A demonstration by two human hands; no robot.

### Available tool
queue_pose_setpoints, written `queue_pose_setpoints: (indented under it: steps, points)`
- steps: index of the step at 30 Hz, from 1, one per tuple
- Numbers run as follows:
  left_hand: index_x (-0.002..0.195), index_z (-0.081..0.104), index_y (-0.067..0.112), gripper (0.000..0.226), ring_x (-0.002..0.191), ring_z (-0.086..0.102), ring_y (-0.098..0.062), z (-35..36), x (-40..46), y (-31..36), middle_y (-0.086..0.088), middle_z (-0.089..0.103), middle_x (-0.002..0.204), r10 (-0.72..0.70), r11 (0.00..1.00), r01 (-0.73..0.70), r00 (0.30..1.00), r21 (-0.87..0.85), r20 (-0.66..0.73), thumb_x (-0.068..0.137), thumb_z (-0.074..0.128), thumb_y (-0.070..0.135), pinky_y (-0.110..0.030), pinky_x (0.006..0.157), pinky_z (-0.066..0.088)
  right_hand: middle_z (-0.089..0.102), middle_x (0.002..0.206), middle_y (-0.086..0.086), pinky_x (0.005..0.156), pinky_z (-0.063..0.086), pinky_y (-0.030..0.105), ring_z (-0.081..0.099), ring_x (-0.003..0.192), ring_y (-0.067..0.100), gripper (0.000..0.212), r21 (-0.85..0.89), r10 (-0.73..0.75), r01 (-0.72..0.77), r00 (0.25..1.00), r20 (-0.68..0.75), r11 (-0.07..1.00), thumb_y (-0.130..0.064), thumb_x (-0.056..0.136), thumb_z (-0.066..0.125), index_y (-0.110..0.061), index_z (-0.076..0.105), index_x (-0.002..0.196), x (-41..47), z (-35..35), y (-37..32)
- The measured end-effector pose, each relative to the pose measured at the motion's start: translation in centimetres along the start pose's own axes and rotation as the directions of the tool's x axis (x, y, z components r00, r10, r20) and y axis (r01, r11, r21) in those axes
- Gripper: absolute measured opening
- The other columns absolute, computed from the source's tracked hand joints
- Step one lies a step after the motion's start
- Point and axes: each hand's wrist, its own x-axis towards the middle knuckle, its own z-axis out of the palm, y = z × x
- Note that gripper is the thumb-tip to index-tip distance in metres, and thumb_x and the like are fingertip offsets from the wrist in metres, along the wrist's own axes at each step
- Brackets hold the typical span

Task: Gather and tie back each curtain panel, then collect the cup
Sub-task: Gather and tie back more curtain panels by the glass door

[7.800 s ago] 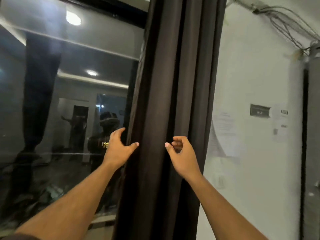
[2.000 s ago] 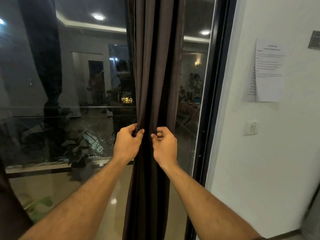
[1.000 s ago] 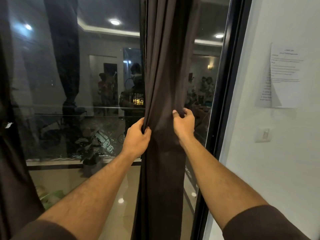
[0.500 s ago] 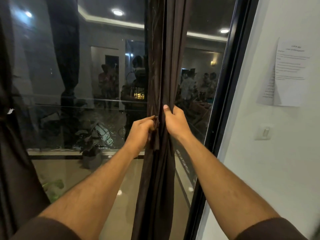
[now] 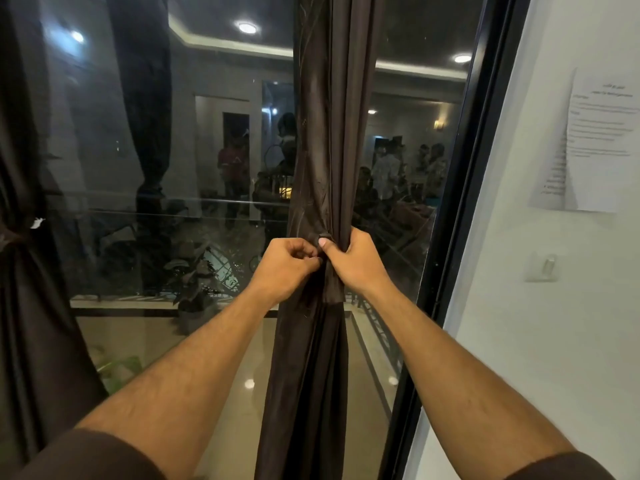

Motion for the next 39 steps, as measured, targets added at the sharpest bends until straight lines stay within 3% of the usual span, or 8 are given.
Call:
queue_pose_setpoints:
  steps: [5, 10, 17, 21, 27, 33, 36, 39]
  points:
    - [0.088, 0.075, 0.024, 0.001, 0.053, 0.065, -0.006, -2.3, 0.9, 1.2, 0.007, 0.071, 0.062, 0.111, 0.936, -0.014, 0.960, 0.352, -0.257, 0.087, 0.075, 0.023, -0.024, 0.053, 0.050, 0.075, 0.111, 0.002, 0.082, 0.054, 0.030, 0.069, 0.103, 0.018, 0.031, -0.099, 0.020, -0.023, 0.999, -0.031, 0.995, -0.030, 0.097, 0.070, -0.011, 0.070, 0.121, 0.1, 0.2, 0.1]
    - [0.115, 0.076, 0.018, 0.023, 0.096, 0.073, -0.020, -1.9, 0.4, 1.8, -0.003, 0.079, 0.102, 0.196, 0.899, 0.000, 0.894, 0.438, -0.403, 0.096, 0.064, 0.021, -0.038, 0.087, 0.060, 0.073, 0.100, -0.010, 0.073, 0.052, 0.018, 0.065, 0.087, -0.002, 0.025, -0.129, -0.090, 0.086, 0.996, -0.020, 0.988, -0.029, 0.096, 0.070, -0.019, 0.071, 0.119, -0.7, 2.0, -0.7]
    - [0.085, 0.078, 0.025, 0.020, 0.088, 0.071, -0.016, -2.2, -0.8, 2.5, 0.003, 0.077, 0.087, -0.083, 0.915, 0.019, 0.986, -0.402, -0.143, 0.080, 0.063, 0.036, -0.039, 0.087, 0.053, 0.080, 0.103, -0.004, 0.082, 0.058, 0.026, 0.075, 0.102, 0.014, 0.029, 0.417, -0.050, -0.059, 0.968, 0.245, 0.907, -0.009, 0.104, 0.056, -0.029, 0.076, 0.107, -1.1, 3.0, -0.5]
    - [0.109, 0.077, 0.016, 0.047, 0.099, 0.077, -0.023, -2.2, -0.6, 2.6, -0.008, 0.080, 0.103, -0.081, 0.883, 0.070, 0.997, -0.465, -0.003, 0.071, 0.089, 0.040, -0.035, 0.089, 0.061, 0.077, 0.115, 0.011, 0.091, 0.060, 0.040, 0.074, 0.110, 0.026, 0.028, 0.591, -0.016, -0.272, 0.900, 0.435, 0.760, -0.007, 0.104, 0.052, -0.014, 0.073, 0.122, -0.8, 3.2, -0.4]
    - [0.105, 0.076, 0.018, 0.027, 0.091, 0.078, -0.012, -0.1, -0.5, 3.2, 0.001, 0.081, 0.095, -0.075, 0.947, 0.028, 0.988, -0.321, -0.137, 0.082, 0.086, 0.027, -0.018, 0.073, 0.059, 0.080, 0.091, 0.003, 0.076, 0.063, 0.034, 0.078, 0.089, 0.019, 0.028, 0.404, 0.016, -0.082, 0.986, 0.166, 0.911, 0.002, 0.089, 0.064, -0.020, 0.078, 0.101, -0.4, 3.1, -0.4]
    - [0.106, 0.074, 0.019, 0.015, 0.085, 0.078, -0.018, -0.1, -0.6, 3.2, -0.001, 0.081, 0.090, -0.190, 0.960, 0.133, 0.956, -0.246, -0.222, 0.094, 0.073, 0.027, -0.038, 0.081, 0.063, 0.070, 0.099, 0.000, 0.068, 0.052, 0.017, 0.068, 0.083, 0.000, 0.019, 0.531, 0.097, -0.067, 0.995, -0.028, 0.845, -0.026, 0.084, 0.070, -0.023, 0.069, 0.104, 0.7, 0.1, 1.8]
    - [0.109, 0.074, 0.011, 0.020, 0.080, 0.078, -0.021, -0.9, -0.9, 3.4, -0.007, 0.081, 0.090, -0.244, 0.924, 0.172, 0.953, -0.341, -0.179, 0.090, 0.074, 0.017, -0.031, 0.065, 0.063, 0.056, 0.129, -0.001, 0.076, 0.055, 0.035, 0.071, 0.095, 0.018, 0.039, 0.593, 0.323, -0.430, 0.903, 0.284, 0.681, -0.031, 0.103, 0.058, -0.016, 0.047, 0.138, 2.4, -0.9, 1.9]
    - [0.105, 0.076, 0.009, 0.027, 0.074, 0.077, -0.025, -1.7, -1.1, 4.0, -0.014, 0.079, 0.090, -0.289, 0.909, 0.228, 0.948, -0.349, -0.132, 0.080, 0.075, 0.018, -0.032, 0.062, 0.059, 0.062, 0.132, 0.011, 0.061, 0.056, 0.036, 0.068, 0.070, 0.022, 0.034, 0.605, 0.200, -0.534, 0.823, 0.531, 0.591, -0.029, 0.107, 0.053, -0.011, 0.053, 0.135, 3.5, -0.8, 1.5]
